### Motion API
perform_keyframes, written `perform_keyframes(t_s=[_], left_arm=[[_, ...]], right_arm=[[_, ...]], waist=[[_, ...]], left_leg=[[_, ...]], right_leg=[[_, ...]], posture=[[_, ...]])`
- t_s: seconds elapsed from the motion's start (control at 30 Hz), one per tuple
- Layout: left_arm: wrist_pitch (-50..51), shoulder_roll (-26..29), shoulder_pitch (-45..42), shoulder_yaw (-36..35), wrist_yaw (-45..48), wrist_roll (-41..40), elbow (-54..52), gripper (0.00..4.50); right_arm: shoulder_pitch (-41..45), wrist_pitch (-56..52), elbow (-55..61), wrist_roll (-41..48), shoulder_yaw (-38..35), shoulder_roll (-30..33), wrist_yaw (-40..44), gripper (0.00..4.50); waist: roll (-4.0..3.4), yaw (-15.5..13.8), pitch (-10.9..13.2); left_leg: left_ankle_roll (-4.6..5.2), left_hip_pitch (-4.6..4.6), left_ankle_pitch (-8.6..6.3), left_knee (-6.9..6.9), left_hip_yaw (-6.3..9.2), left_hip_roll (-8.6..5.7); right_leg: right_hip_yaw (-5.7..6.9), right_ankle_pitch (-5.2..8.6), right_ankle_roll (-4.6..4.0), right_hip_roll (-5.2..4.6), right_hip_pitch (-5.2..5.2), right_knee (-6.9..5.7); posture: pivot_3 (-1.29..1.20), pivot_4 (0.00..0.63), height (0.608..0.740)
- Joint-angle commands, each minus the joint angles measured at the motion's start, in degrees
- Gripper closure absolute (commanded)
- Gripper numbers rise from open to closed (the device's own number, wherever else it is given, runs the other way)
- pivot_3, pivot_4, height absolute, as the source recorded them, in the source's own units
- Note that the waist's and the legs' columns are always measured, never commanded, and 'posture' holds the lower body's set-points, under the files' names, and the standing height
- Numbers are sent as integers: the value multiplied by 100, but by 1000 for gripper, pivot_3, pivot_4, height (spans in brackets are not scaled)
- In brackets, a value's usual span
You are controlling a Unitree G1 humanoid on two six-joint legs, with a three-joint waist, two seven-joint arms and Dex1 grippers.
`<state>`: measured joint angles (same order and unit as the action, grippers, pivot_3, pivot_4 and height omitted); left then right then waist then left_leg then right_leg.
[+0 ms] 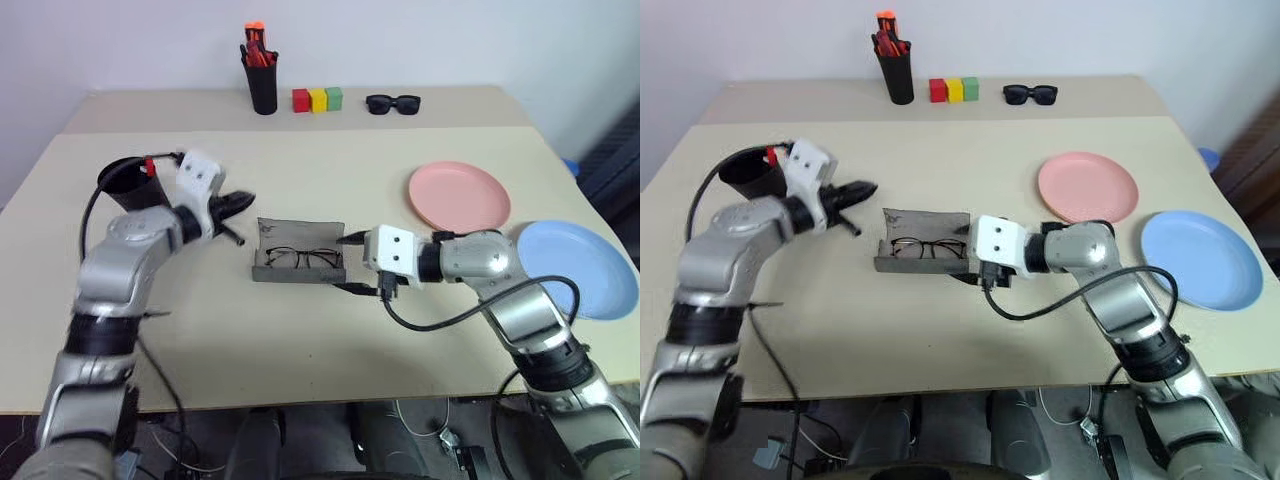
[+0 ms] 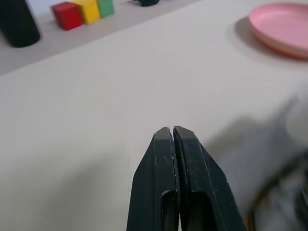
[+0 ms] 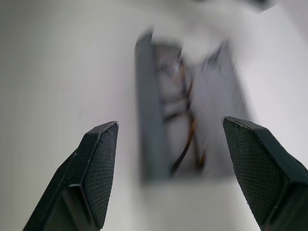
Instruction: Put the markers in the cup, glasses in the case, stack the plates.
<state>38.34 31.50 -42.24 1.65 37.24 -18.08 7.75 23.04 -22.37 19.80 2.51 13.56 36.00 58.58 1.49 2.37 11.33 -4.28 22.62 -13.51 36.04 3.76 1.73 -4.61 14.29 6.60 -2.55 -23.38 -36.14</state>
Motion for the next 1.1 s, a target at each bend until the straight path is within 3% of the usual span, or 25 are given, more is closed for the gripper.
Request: perform_keyframes(t_s=[0.03,0.17,0.37,0.63,0.9,1.1], left_arm=[[-109,-46,-441,408,433,276,705,4426],[-93,-191,-884,845,1096,430,1492,4426],[-343,-132,-997,1055,1781,620,1866,4426],[-410,531,179,1001,2762,308,-52,4426],[-668,809,1205,736,2527,273,-1379,4426],[-1137,633,1821,144,1811,230,-1913,4426]], right_arm=[[-200,-283,454,169,-402,56,-321,1012],[-749,-535,823,340,-841,111,-663,1012],[-1087,-657,1132,453,-1020,248,-840,1012],[-768,-565,741,354,-893,247,-1030,1012],[12,-951,-229,-49,-781,373,-1374,1012],[1200,-1312,-1850,-628,-529,221,-1961,1012]], waist=[[-3,89,2],[-3,131,2],[-2,130,2],[-3,138,2],[-3,36,3],[-4,17,3]], left_leg=[[1,-2,0,-2,-7,0],[2,-6,-1,-10,2,5],[2,0,-1,-1,2,3],[2,-2,-1,-8,3,5],[3,1,-1,1,-2,3],[3,0,-1,0,-5,4]], right_leg=[[-6,-1,1,-1,-4,-1],[-4,1,4,11,-9,-12],[-5,2,4,8,-7,-10],[-5,3,4,6,-8,-10],[-6,15,-18,0,-5,-7],[-7,14,-19,-1,-8,-7]], posture=[[0,150,740],[0,150,740],[0,150,740],[0,150,740],[0,150,740],[0,150,740]])
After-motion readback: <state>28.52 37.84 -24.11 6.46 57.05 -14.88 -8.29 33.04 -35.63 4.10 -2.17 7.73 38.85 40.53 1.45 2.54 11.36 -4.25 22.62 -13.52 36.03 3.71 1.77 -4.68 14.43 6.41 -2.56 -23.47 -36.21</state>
